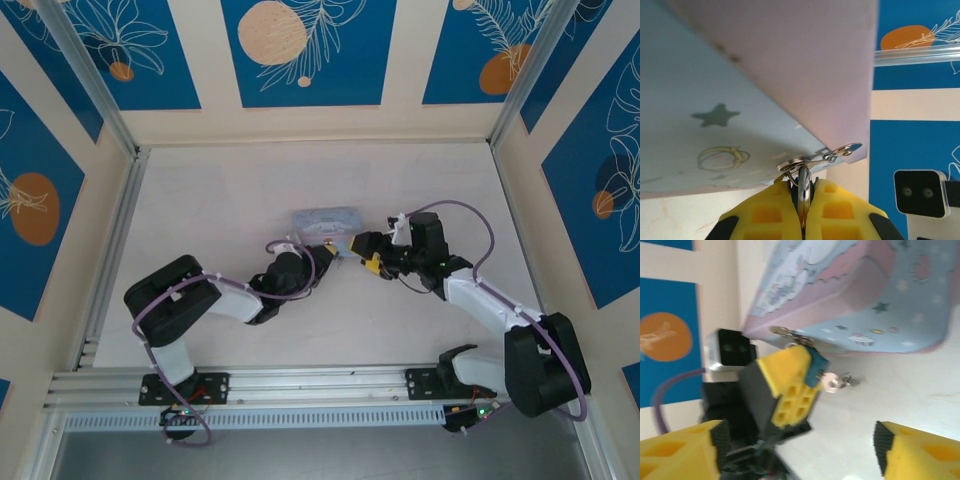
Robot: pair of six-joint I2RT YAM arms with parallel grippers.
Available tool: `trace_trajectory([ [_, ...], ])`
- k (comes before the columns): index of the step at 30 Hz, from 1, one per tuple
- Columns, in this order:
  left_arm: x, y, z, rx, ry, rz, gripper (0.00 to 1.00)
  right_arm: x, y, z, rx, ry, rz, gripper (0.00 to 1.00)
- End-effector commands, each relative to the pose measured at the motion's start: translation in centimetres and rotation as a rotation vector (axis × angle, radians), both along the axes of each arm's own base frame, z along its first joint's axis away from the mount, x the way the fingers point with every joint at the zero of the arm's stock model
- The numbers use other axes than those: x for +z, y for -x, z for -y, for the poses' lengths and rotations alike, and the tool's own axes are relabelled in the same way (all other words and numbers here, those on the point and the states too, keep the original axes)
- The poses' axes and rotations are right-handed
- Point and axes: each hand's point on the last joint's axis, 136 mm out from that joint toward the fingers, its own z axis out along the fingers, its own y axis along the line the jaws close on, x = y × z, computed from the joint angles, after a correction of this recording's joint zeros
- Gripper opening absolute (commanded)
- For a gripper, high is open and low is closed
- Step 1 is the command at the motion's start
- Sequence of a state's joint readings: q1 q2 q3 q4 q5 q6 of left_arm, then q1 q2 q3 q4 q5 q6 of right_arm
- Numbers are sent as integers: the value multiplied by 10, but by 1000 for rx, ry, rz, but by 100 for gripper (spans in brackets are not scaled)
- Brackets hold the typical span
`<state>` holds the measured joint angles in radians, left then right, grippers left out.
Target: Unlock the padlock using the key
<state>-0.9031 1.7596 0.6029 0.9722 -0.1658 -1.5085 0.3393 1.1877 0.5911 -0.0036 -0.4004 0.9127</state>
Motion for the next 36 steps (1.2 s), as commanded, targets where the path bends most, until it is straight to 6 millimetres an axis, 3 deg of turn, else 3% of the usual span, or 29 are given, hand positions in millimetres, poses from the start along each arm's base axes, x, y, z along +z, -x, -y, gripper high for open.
trace_trajectory([
  [1, 11, -4, 0, -3, -7, 25, 0, -16, 13, 11, 73, 227, 47, 69],
  [4, 10, -4, 1, -14, -18, 7, 0, -17, 14, 5, 144, 366, 135, 55],
  [7, 12, -4, 3, -25, -19, -14, 0, -22, 11, 2, 193, 493, 209, 48],
  [17, 21, 2, 8, -77, -12, -72, 0, -41, 0, -16, 312, 718, 403, 45],
  [30, 24, 3, 13, -109, -5, -85, 0, -46, -20, -34, 308, 757, 444, 43],
  [36, 20, 4, 13, -111, -8, -96, 0, -42, -26, -44, 320, 738, 451, 24],
])
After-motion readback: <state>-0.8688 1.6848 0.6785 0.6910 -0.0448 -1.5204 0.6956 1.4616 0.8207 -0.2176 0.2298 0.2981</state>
